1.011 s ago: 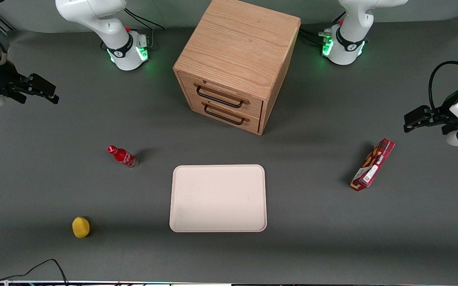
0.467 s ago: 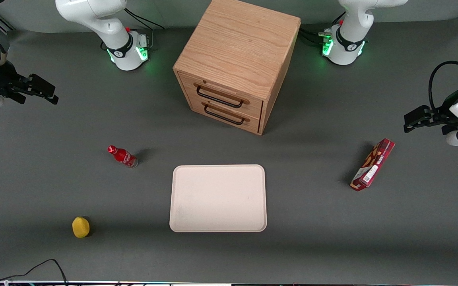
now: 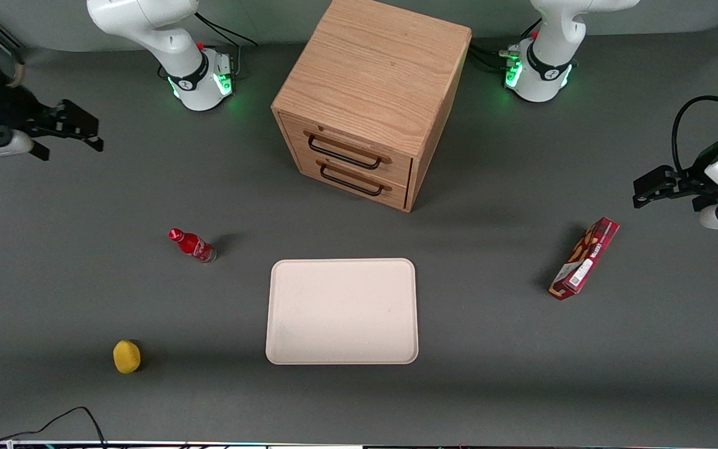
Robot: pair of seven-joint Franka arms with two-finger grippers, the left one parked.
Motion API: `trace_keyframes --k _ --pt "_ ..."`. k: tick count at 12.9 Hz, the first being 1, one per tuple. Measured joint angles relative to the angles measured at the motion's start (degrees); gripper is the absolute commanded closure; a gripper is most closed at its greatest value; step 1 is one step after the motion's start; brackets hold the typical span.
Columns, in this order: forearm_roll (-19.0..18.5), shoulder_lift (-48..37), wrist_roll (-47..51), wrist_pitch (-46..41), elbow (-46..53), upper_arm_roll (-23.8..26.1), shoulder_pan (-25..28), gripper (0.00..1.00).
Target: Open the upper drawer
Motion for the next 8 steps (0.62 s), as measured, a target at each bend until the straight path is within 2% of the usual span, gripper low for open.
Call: trace_keyframes --k 2,4,8 --pt "1.39 0.99 -9.15 -0.17 0.27 3.09 0.44 0.00" --pt "5.77 2.17 -15.62 -0.21 0.34 5.08 0.64 0.00" --pt "13.30 6.49 -18.25 0.06 1.30 10.58 0.79 0.00"
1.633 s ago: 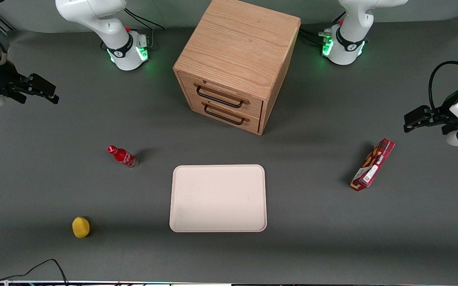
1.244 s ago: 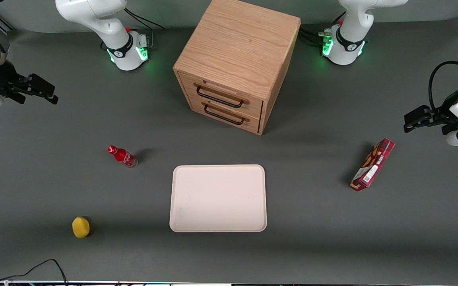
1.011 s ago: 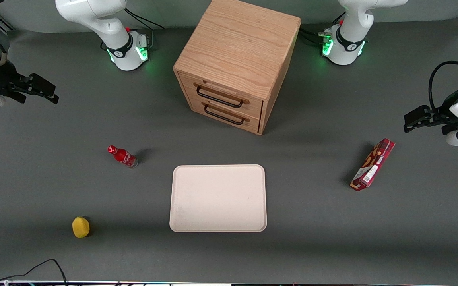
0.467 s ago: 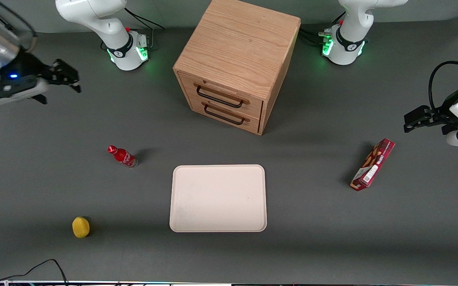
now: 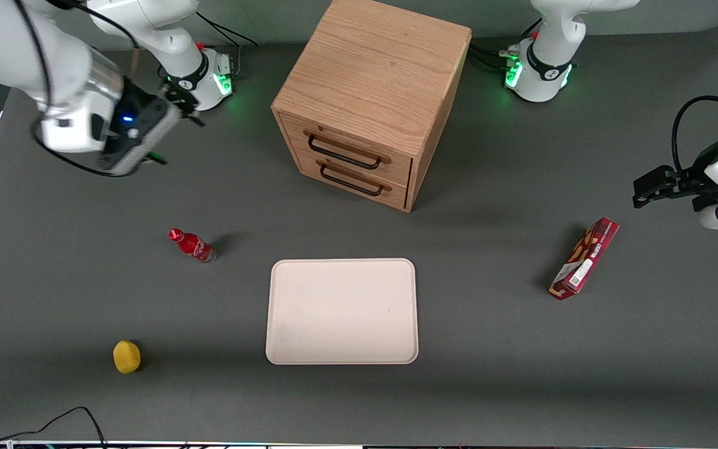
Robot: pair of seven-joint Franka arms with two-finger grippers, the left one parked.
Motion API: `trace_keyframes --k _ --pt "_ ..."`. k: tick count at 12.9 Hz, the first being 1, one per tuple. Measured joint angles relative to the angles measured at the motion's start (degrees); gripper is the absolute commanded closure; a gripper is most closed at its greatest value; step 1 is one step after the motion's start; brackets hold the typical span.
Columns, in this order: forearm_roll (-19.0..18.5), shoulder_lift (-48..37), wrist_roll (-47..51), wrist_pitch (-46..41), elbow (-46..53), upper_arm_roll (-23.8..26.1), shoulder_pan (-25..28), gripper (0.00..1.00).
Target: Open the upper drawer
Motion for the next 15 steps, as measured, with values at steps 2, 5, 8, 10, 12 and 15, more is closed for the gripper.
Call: trace_keyframes --k 2,5,8,10,12,15 --pt "1.15 4.78 -0.32 0.53 2.69 3.47 0.03 0.00" --pt "1.42 12.91 -0.35 3.25 6.36 8.48 0.06 0.00" --pt "1.52 19.02 -0.39 8.11 7.14 13.32 0.14 0.00" --pt "1.54 21.48 -0.39 10.04 7.20 15.31 0.27 0.00" --pt "1.54 23.02 -0.39 11.78 6.94 16.31 0.52 0.00" --pt "1.55 24.01 -0.34 15.42 5.23 17.42 0.99 0.00"
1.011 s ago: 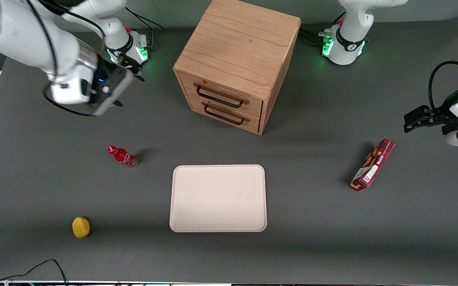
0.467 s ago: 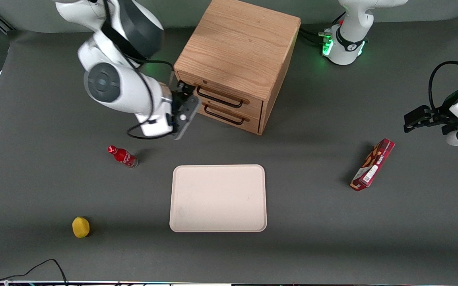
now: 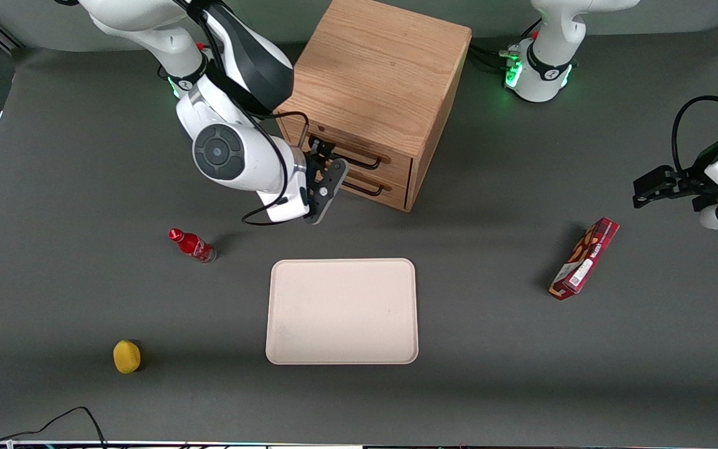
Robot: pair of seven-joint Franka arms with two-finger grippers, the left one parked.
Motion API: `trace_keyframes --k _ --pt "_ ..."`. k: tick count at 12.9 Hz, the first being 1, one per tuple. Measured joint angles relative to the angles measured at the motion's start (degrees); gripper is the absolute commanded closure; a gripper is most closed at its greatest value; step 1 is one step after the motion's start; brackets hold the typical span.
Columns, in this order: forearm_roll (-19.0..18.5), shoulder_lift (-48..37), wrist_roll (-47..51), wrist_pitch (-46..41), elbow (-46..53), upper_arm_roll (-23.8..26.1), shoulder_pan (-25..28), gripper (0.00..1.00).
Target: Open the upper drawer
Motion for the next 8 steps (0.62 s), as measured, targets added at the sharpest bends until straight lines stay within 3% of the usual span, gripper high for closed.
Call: trace_keyframes --k 8 --pt "1.07 0.28 1.63 5.28 -4.44 1.94 0.52 0.00"
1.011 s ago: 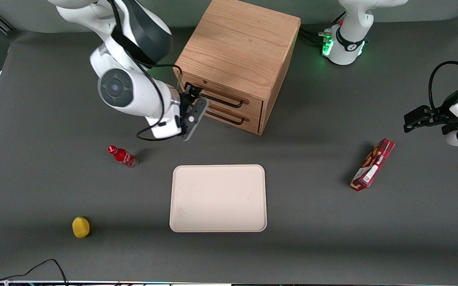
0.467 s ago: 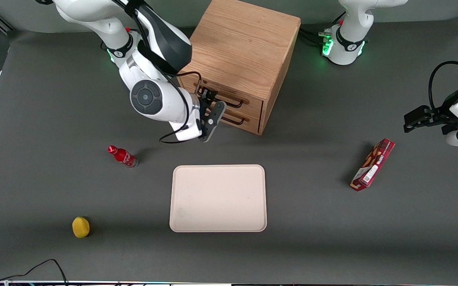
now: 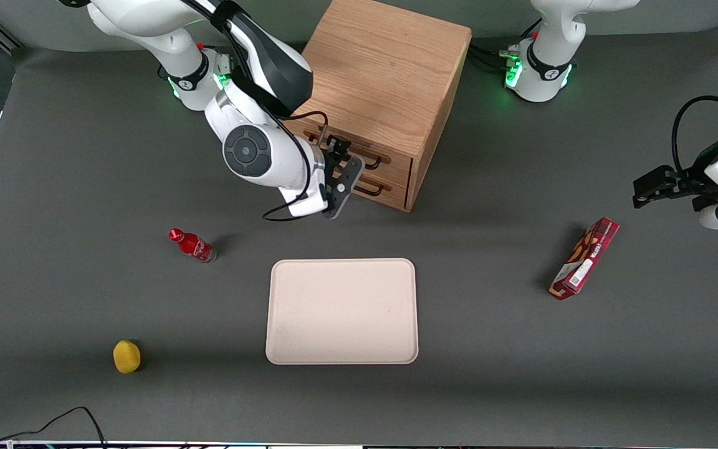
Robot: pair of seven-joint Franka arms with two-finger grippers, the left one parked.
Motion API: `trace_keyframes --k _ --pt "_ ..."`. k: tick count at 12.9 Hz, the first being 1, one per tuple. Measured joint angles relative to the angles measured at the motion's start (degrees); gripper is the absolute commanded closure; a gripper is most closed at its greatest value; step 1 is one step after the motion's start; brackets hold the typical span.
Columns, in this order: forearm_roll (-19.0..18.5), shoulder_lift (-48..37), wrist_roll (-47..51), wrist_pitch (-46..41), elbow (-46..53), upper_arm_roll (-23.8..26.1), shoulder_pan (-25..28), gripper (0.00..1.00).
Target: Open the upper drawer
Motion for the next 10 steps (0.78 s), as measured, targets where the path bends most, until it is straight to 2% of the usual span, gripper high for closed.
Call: trace_keyframes --k 10 --pt "0.52 1.68 0.14 2.12 0.45 -0.39 -0.22 0.00"
